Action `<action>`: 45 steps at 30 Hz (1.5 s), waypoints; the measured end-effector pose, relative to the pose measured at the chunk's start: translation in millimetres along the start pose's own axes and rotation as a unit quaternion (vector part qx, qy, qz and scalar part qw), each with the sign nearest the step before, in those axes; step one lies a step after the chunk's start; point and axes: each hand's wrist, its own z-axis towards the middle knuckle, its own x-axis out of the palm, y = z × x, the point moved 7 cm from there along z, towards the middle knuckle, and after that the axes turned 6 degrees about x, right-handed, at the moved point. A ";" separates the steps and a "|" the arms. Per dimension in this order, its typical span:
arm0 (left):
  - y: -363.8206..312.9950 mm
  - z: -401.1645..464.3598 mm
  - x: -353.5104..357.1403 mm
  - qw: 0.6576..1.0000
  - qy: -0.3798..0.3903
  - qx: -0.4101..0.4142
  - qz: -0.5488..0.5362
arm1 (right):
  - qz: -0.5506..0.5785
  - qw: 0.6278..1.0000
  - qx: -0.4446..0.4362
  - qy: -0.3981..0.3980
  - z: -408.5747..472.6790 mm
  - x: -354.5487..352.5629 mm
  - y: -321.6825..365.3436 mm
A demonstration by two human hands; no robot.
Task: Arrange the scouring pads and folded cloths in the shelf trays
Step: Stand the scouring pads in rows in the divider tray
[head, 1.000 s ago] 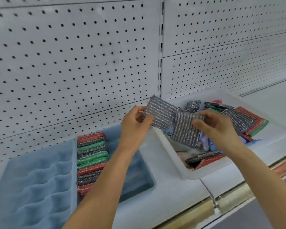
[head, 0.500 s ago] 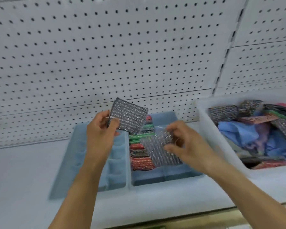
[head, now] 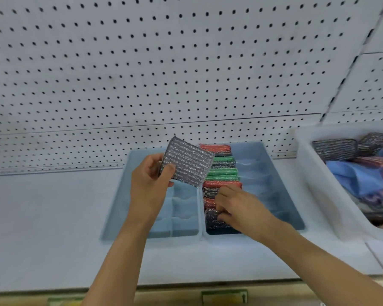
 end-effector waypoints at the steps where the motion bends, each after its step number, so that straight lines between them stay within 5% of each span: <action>1: 1.1 -2.4 1.5 1.000 0.010 -0.005 -0.002 | 0.043 0.998 0.035 -0.013 -0.9 -8.6 -5.9; 4: 3.0 -9.2 11.7 0.998 0.053 -0.028 -0.018 | 0.315 0.928 0.176 -0.093 -9.8 -44.8 -35.1; 7: -0.4 -21.5 35.3 0.988 0.136 -0.050 -0.051 | 0.459 0.873 0.125 -0.109 -13.6 -62.9 -37.9; 11: 0.8 -34.1 53.7 0.971 0.231 -0.048 -0.026 | 0.406 0.899 0.113 -0.117 -27.5 -67.3 -43.9; 18: 15.1 -42.4 61.9 0.921 0.346 0.092 0.155 | 0.188 0.979 0.079 -0.011 -45.6 -28.3 -45.0; 24: 28.7 -49.7 77.3 0.827 0.379 0.180 0.373 | 0.105 0.987 0.120 -0.011 -38.8 -9.9 -44.9; 27: 28.8 -53.5 84.3 0.792 0.390 0.212 0.419 | 0.033 0.997 0.067 -0.021 -37.1 -3.6 -39.5; 31: 30.4 -51.2 90.1 0.770 0.393 0.218 0.453 | -0.002 0.994 0.104 0.023 -31.7 -5.8 -43.3; 35: 20.7 -43.8 100.5 0.801 0.375 0.221 0.411 | 0.110 0.988 0.107 0.009 -42.6 -21.0 -48.9; 39: 7.6 -38.9 133.8 0.851 0.357 0.215 0.320 | 0.235 0.951 0.154 -0.130 -65.4 -54.5 -91.9; 45: -20.3 -51.1 217.0 0.867 0.418 0.206 0.176 | 0.227 0.898 0.308 -0.218 -124.4 -102.8 -197.5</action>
